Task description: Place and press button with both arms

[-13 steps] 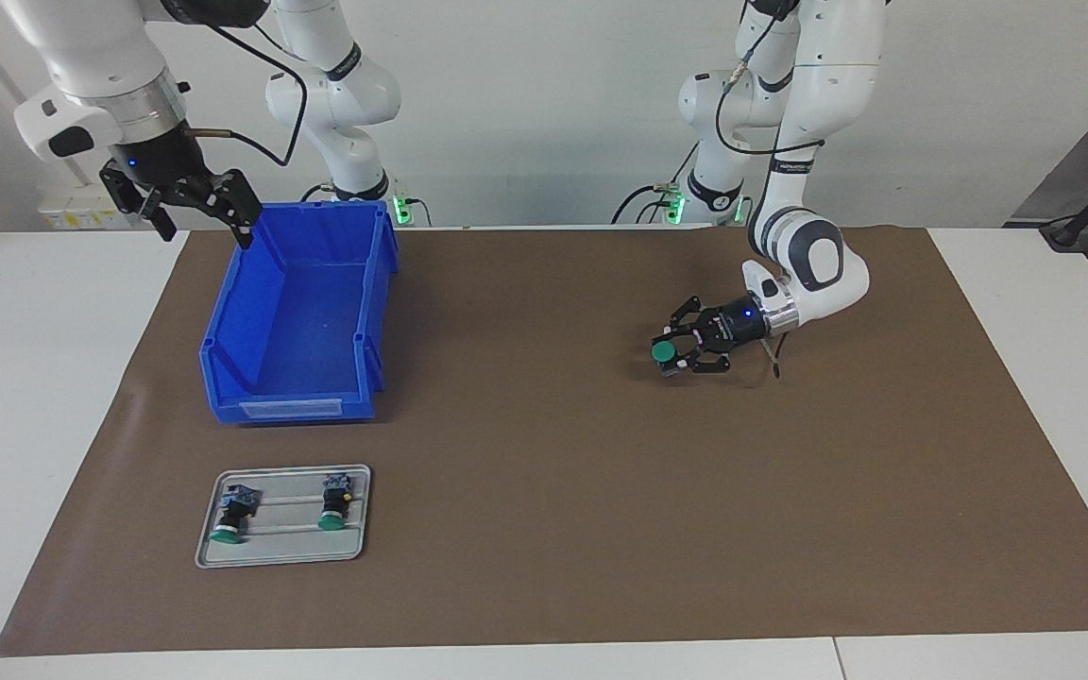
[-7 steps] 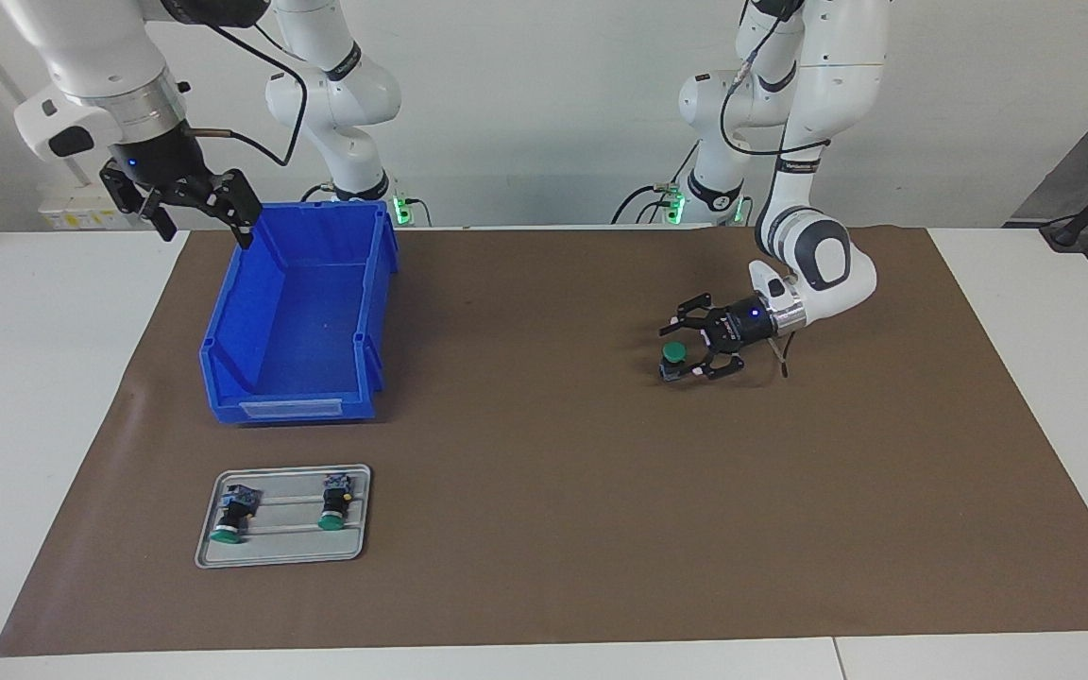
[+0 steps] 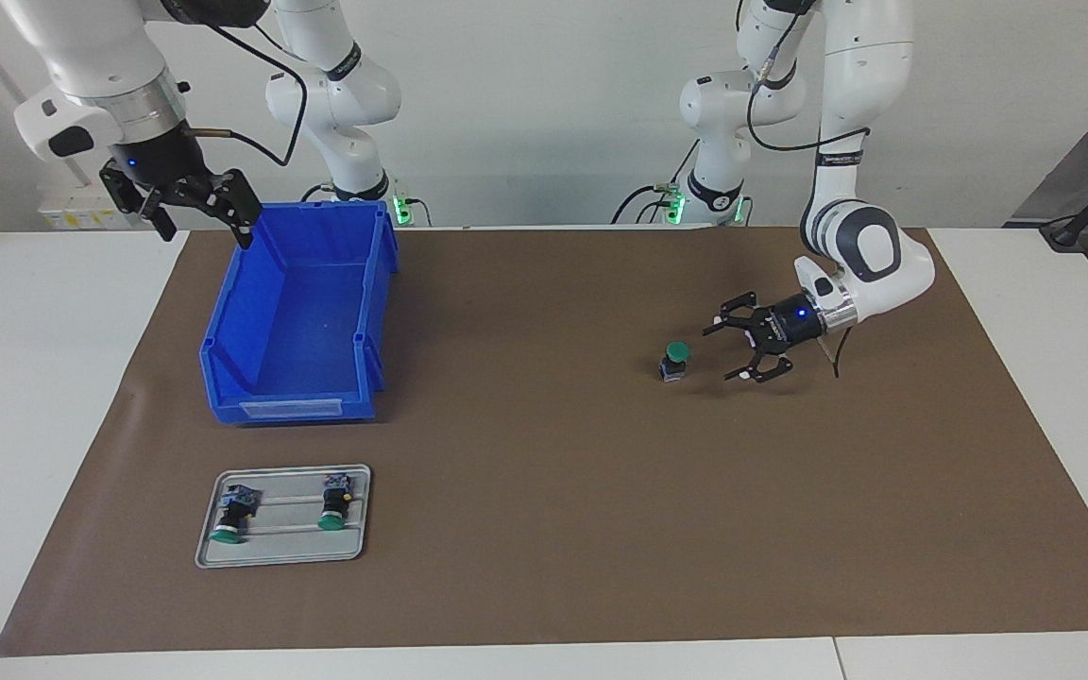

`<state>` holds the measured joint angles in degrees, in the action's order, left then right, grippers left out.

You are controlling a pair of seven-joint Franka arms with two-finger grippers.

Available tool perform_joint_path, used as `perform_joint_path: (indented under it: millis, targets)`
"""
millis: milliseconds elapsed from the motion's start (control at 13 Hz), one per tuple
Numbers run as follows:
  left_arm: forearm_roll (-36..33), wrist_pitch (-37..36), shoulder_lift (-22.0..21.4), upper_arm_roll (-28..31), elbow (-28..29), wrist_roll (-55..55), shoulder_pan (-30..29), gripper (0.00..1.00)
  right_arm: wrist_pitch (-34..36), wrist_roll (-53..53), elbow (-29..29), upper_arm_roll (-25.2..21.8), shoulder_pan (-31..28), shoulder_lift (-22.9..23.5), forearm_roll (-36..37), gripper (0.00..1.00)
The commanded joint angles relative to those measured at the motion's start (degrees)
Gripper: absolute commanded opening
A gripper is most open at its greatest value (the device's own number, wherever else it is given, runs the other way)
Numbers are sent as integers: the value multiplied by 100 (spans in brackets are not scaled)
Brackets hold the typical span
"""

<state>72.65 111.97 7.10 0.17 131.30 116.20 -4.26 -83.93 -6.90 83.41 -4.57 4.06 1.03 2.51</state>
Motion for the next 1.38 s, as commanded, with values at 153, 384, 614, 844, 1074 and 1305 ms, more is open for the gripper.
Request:
perform_joint_path:
  millis: [153, 384, 614, 844, 1074, 1305]
  targets:
    - [-2058, 325, -534, -78, -744, -3089, 274, 76, 26, 180, 158, 17, -90, -147, -128, 100]
    - [-3131, 334, -630, -78, -1141, -4654, 608, 22, 26, 180, 158, 17, -90, -147, -136, 100]
    - [-4319, 762, -561, -96, -1300, -5501, 1127, 0, 26, 180, 158, 17, -90, -147, -128, 100]
    - [-4531, 1142, -569, -87, -1160, -6125, 1611, 0, 26, 180, 158, 17, -99, -147, -136, 100]
    - [-5662, 1747, -587, -96, -862, -7064, 2085, 0, 26, 180, 158, 17, -90, -147, -136, 100]
    - [-5744, 1846, -595, -96, -598, -7172, 2218, 0, 26, 180, 158, 17, -90, -147, -136, 100]
